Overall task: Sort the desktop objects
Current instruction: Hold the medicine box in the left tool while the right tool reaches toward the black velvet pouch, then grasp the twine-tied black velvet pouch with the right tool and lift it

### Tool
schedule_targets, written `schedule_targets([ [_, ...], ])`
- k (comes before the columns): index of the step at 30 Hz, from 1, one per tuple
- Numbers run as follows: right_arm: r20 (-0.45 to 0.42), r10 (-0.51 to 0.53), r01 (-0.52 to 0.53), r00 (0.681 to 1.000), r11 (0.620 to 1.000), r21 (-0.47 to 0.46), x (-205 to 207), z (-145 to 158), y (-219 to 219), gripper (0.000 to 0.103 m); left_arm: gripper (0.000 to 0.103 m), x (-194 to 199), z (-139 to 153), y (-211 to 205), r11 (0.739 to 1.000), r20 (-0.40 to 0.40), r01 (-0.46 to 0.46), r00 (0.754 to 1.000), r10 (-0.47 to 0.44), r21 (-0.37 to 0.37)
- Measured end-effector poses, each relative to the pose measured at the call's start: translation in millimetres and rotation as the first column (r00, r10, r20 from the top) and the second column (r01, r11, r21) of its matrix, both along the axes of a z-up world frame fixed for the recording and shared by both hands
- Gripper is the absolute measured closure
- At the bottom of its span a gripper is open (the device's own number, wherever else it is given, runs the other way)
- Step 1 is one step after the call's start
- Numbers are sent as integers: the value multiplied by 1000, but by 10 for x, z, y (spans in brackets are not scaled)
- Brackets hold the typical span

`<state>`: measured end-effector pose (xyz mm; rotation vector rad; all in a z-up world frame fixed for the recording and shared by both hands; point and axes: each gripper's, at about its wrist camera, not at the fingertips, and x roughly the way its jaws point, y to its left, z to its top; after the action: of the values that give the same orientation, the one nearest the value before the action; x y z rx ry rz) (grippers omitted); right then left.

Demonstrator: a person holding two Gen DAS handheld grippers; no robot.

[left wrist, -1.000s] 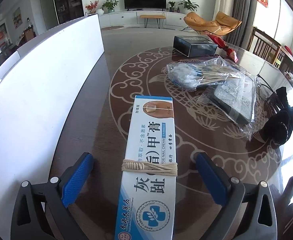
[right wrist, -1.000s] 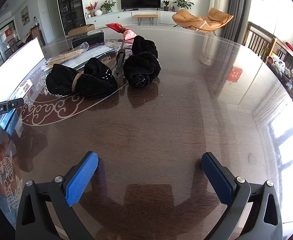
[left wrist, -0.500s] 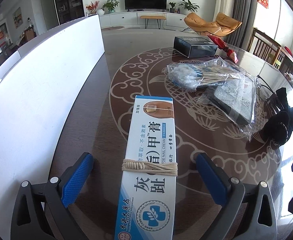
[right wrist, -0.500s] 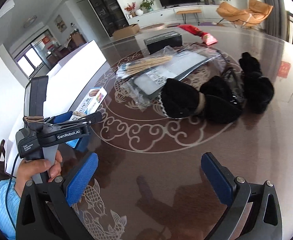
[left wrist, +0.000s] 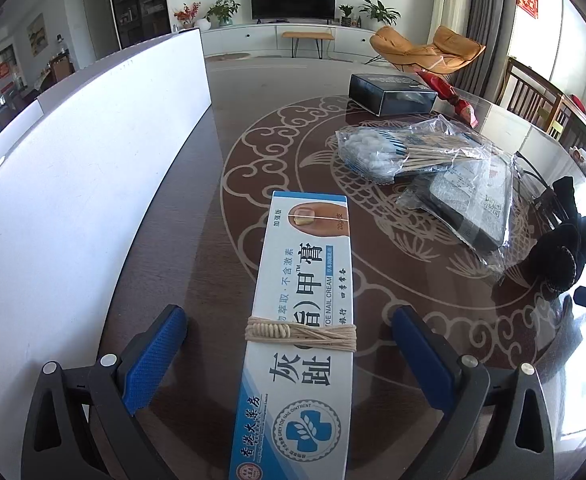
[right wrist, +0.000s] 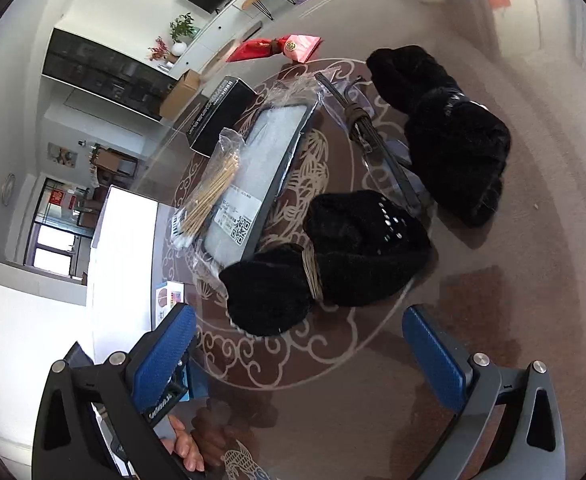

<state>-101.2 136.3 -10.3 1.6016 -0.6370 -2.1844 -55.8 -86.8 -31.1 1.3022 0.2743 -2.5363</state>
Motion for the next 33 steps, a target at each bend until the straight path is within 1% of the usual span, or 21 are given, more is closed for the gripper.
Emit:
schedule_targets([
  [1,-20,9,-9,1000,1000,1,-58,18,-55,0,0,3,1,1,1000,0,0,1000,0,0],
  [3,-108,56,-55,993,998,18,-155,147,-210,0,0,5,1,1,1000,0,0,1000,0,0],
  [5,-175,107,-94,979,992,82,-208,264,-332,0,0,5,1,1,1000,0,0,1000,0,0],
  [6,-176,116,-98,978,989,109,-231,261,-367,0,0,1,0,0,1000,-1,0,1000,0,0],
  [7,-157,109,-89,982,988,128,-258,242,-386,0,0,3,0,1,1000,-1,0,1000,0,0],
  [9,-106,62,-47,992,989,143,-293,160,-387,0,0,4,0,3,1000,-1,0,1000,0,0],
  [11,-88,11,3,996,987,161,-284,92,-371,0,0,4,0,2,1000,-1,0,1000,0,0],
  [12,-87,2,14,996,983,182,-283,68,-391,0,0,-1,-2,2,1000,-1,0,1000,0,0],
  [15,-87,55,-31,995,967,254,-286,-7,-508,1,0,4,-1,2,1000,-2,0,1000,0,1],
  [16,-91,86,-58,992,961,272,-263,-13,-553,5,0,2,-2,2,1000,-2,0,1000,0,0],
  [17,-103,131,-94,986,949,302,-239,-18,-614,17,0,0,-3,2,1000,-2,0,1000,0,1],
  [18,-126,171,-117,977,928,353,-213,-10,-671,32,0,4,-3,4,1000,-2,0,1000,0,1],
  [19,-146,220,-148,965,909,389,-179,-4,-723,35,0,2,-3,3,1000,-2,0,1000,0,1],
  [20,-156,247,-164,956,896,413,-150,-8,-750,37,0,4,-2,3,1000,-2,0,1000,0,1],
  [21,-172,263,-168,949,888,429,-108,0,-745,40,0,5,-2,3,1000,-2,0,1000,0,1],
  [22,-180,276,-175,944,883,435,-75,6,-726,41,0,3,-3,3,1000,-2,1,1000,-1,1],
  [25,-192,335,-216,923,861,461,99,21,-608,42,0,2,-4,4,1000,-2,1,1000,-1,1],
  [29,-209,442,-293,872,814,502,512,52,-290,42,0,6,-3,3,1000,-2,0,1000,0,1],
  [30,-212,449,-295,868,809,509,621,62,-190,40,0,2,-4,1,1000,-2,-1,1000,1,1],
  [31,-217,449,-293,867,811,507,697,65,-92,37,0,6,-3,2,1000,-1,-1,1000,1,0],
  [33,-240,419,-262,876,830,492,776,90,57,17,0,6,-4,2,1000,-1,-1,1000,1,0],
])
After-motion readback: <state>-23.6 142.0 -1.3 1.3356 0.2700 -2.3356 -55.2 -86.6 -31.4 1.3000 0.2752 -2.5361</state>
